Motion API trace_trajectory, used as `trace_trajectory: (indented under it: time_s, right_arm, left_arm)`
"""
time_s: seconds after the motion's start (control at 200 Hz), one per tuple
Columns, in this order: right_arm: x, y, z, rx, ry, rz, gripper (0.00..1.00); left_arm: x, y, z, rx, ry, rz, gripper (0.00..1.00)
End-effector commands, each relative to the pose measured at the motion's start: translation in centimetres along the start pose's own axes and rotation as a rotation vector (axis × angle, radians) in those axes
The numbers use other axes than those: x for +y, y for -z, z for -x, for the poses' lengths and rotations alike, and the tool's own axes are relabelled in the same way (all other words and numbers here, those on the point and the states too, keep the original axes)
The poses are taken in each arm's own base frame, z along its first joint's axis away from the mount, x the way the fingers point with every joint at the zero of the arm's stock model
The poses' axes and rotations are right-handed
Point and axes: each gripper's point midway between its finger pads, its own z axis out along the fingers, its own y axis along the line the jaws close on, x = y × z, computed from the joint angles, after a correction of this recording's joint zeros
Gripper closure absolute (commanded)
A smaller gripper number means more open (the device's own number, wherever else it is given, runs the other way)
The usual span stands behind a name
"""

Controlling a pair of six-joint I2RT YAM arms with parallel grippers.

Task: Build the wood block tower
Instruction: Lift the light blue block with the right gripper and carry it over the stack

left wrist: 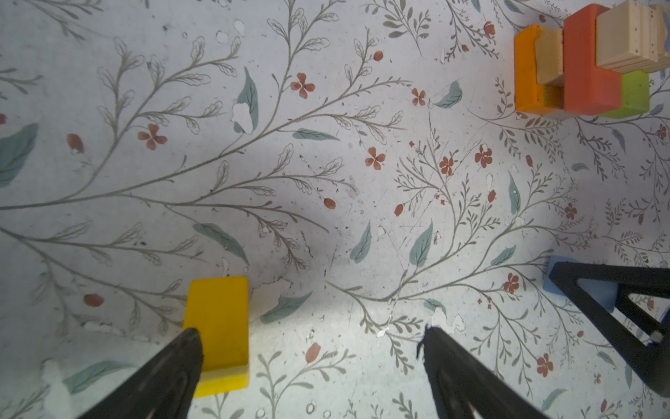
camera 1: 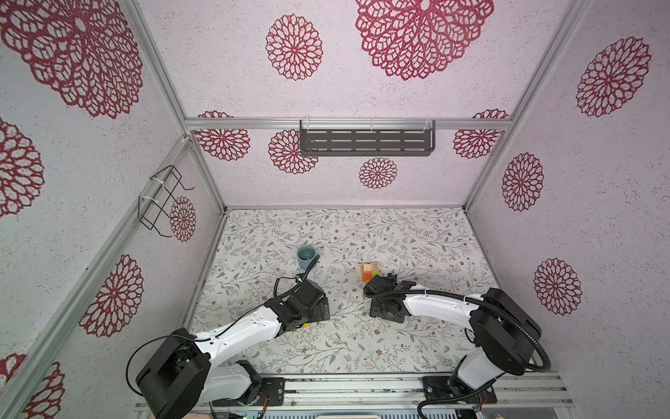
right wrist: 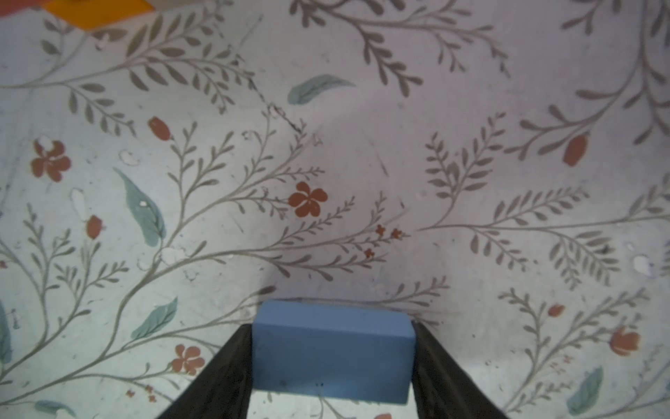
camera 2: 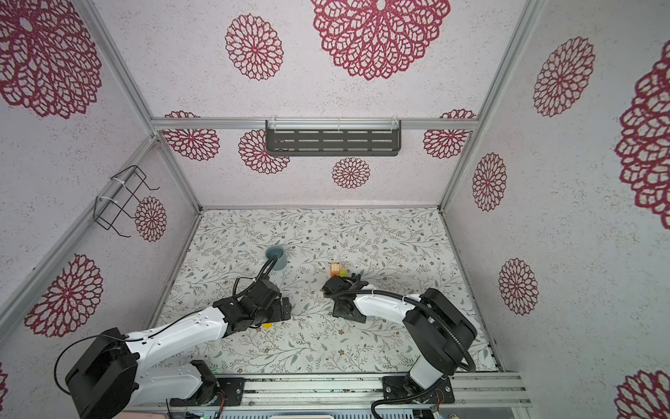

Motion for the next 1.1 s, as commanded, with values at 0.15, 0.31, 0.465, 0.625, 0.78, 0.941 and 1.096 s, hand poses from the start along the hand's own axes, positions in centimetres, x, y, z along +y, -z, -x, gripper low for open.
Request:
trace_trajectory:
  time_s: [0.15, 0.31, 0.465, 0.625, 0.78, 0.941, 1.096]
  right_arm:
    - [0.2, 1.4, 1.1, -0.02, 0.066, -0.045, 0.48]
    - [1.1, 2.8, 2.2, -0.023, 0.135, -0.053, 0.48]
    - [2.4, 5.3, 4.4, -0.04, 0.222, -0.055, 0.47]
    - [3.6, 7.2, 7.1, -0.045, 0.292, -0.045, 0.44]
    - [4.1, 7.8, 9.8, -0.038, 0.33, -0.037, 0.44]
    - [4.1, 7.7, 12.5, -0.038, 0.321, -0.002, 0.43]
    - [4.1, 7.0, 14.6, -0.022, 0.338, 0.001, 0.41]
  left_arm:
    - [-0.6, 0.7, 1.0, -0.031, -0.004, 0.004, 0.03]
    - [-1.2, 1.7, 2.4, -0.047, -0.014, 0.004, 0.03]
    - [-1.7, 2.6, 4.3, -0.054, -0.013, 0.006, 0.03]
    - [-2.2, 3.0, 6.5, -0.053, -0.009, 0.013, 0.03]
    - [-2.1, 3.1, 8.3, -0.051, 0.011, 0.016, 0.03]
    - [-1.9, 3.1, 10.1, -0.045, 0.021, 0.04, 0.03]
    - [-1.4, 3.3, 11.6, -0.061, 0.037, 0.06, 0.03]
